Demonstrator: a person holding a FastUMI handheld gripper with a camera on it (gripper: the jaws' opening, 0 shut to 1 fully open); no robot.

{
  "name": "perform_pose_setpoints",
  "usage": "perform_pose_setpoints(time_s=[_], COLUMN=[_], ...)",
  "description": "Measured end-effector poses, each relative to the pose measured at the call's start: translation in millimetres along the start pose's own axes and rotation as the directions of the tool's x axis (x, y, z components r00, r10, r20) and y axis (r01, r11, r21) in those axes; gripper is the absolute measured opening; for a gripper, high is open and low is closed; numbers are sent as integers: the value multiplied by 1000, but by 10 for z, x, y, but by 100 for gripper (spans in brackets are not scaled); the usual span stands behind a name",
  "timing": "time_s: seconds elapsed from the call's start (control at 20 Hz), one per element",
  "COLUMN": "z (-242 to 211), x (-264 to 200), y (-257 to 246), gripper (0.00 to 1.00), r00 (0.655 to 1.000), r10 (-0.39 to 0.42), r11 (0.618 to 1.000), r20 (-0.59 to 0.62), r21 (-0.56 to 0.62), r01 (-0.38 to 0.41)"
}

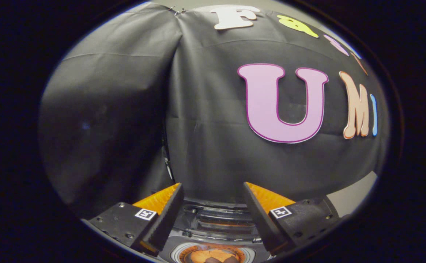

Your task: Put the clothes into the washing machine and then close the washing machine lid.

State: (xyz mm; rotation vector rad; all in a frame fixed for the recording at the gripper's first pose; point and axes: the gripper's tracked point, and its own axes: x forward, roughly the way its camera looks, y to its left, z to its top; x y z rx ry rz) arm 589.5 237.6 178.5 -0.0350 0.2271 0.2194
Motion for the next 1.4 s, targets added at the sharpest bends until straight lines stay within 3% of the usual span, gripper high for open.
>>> perform_pose_setpoints(time_s=[0.55, 0.9, 1.4], z=[-456, -665, -663], x=[682, 798, 803], y=[-273, -258, -250], gripper=[97, 97, 98], r00=[981, 964, 965], r10=[-112, -95, -65], r11=[992, 990, 994], r20=[-158, -250, -255], r21=[47, 77, 72], r01=[121, 117, 86])
